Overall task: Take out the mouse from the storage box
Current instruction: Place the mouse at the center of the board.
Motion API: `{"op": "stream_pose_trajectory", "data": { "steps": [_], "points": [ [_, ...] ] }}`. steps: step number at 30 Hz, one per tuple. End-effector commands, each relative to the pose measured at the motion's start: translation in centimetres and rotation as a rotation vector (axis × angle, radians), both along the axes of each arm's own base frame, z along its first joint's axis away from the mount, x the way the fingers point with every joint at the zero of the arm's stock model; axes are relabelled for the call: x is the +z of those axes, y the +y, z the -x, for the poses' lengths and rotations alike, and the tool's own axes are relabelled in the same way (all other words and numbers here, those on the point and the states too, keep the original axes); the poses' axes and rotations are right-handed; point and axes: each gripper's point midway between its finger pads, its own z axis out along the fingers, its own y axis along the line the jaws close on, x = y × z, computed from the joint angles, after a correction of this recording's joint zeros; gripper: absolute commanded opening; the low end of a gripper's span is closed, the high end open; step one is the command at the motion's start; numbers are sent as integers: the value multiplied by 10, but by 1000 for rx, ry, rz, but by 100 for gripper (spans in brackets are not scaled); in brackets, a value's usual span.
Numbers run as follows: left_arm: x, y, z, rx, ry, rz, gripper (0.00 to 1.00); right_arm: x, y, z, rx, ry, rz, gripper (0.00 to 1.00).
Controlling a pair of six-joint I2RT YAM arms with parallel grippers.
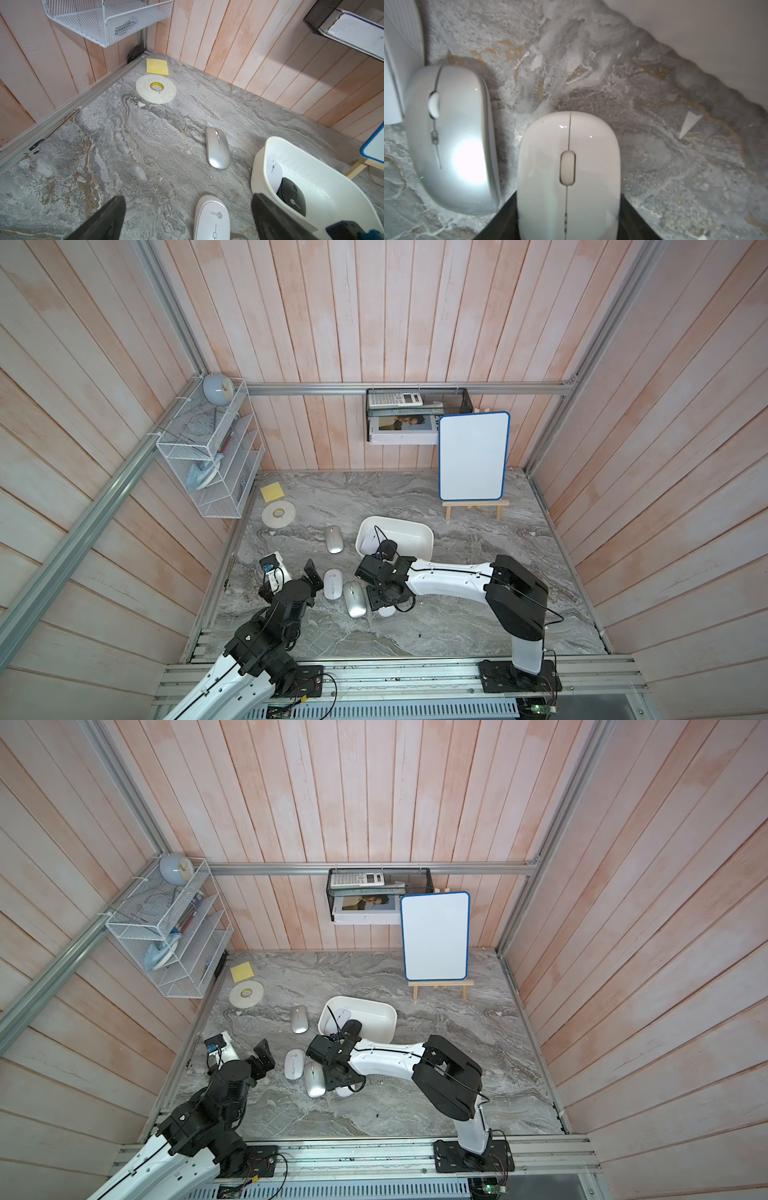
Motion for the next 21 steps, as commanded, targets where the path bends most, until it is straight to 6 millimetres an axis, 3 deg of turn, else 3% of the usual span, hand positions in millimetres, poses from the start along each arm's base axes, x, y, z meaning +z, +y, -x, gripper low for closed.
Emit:
{"op": "stream_pose_trajectory", "data": {
  "steps": [1,5,11,17,21],
  "points": [
    [0,6,1,26,1,-12,100,-11,2,5,-11,26,5,53],
    [0,6,1,26,1,-13,100,-17,1,7,-16,42,17,59],
    [-1,5,0,25,2,-13,100,-9,1,5,-14,13,6,73],
    [-2,5,0,24,3,-13,100,-4,1,4,-7,-4,0,80],
    [-2,4,0,24,1,-14,100,14,-2,1,8,-61,8,82]
  ]
}}
